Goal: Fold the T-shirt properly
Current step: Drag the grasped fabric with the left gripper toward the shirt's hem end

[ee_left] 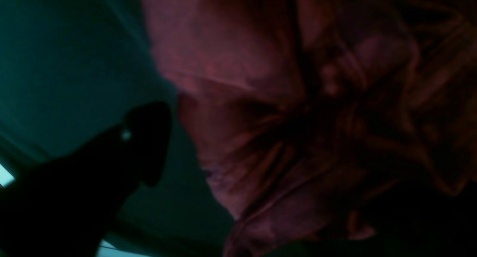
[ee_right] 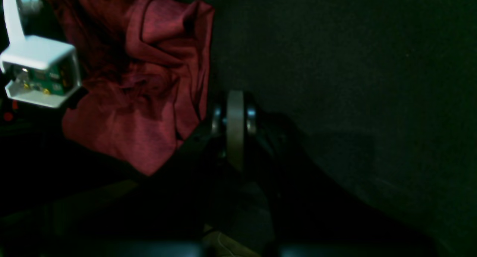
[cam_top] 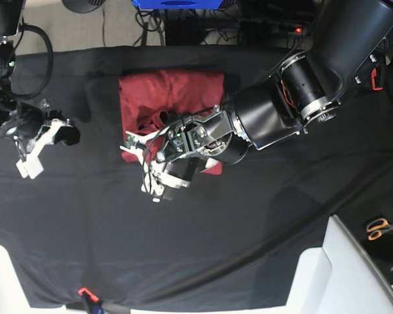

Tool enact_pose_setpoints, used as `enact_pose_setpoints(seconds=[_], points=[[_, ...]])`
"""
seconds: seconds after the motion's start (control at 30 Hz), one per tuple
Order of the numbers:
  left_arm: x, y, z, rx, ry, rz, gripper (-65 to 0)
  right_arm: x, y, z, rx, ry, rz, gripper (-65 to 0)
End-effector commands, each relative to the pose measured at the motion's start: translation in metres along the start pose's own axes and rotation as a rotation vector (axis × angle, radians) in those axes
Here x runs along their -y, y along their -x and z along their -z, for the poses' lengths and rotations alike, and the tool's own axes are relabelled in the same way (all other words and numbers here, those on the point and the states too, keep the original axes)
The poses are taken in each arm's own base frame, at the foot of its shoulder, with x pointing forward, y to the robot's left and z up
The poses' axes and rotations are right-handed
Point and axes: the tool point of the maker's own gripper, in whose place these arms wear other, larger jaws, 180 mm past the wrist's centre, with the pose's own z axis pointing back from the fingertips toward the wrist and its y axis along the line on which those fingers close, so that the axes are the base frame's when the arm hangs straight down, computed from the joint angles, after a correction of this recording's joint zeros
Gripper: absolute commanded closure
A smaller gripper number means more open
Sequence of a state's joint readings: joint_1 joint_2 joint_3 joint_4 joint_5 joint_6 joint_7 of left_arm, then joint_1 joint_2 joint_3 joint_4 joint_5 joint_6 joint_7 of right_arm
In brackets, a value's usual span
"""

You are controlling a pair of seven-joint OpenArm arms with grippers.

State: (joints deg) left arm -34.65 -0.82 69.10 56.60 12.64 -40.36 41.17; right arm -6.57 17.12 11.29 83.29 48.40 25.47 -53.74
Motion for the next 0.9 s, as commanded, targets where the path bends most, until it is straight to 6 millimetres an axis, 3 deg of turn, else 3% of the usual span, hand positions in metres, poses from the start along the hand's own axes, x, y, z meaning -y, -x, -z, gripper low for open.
enact_pose_setpoints(seconds=[0.0,0.4,0.57,0.7,0.87], points=[[-0.018,0.004,-0.008,-0.018,-0.042,0.004,-60.6,-0.001,-0.016,-0.006,0.045,-0.006,-0.024,-0.2],[-0.049,0.016,-0.023,-0.058,-0.093,-0.004,-61.5,-0.002,-0.019,-0.006,0.049,-0.008,-0.026,-0.2],[-0.057,0.001,-0.035,-0.027,-0.134,0.022,-61.5,-0.004,-0.025,-0.005,0.056,-0.011,-0.035,-0.2],[-0.063,0.001,-0.044,-0.036,-0.167,0.036,-61.9,-0.005,-0.03,-0.005,0.062,-0.013,-0.04,-0.2],[-0.073,0.014,-0.058,-0.079,-0.212,0.049,-61.9,-0.005,-0.034,-0.005,0.068,-0.014,-0.045,-0.2]])
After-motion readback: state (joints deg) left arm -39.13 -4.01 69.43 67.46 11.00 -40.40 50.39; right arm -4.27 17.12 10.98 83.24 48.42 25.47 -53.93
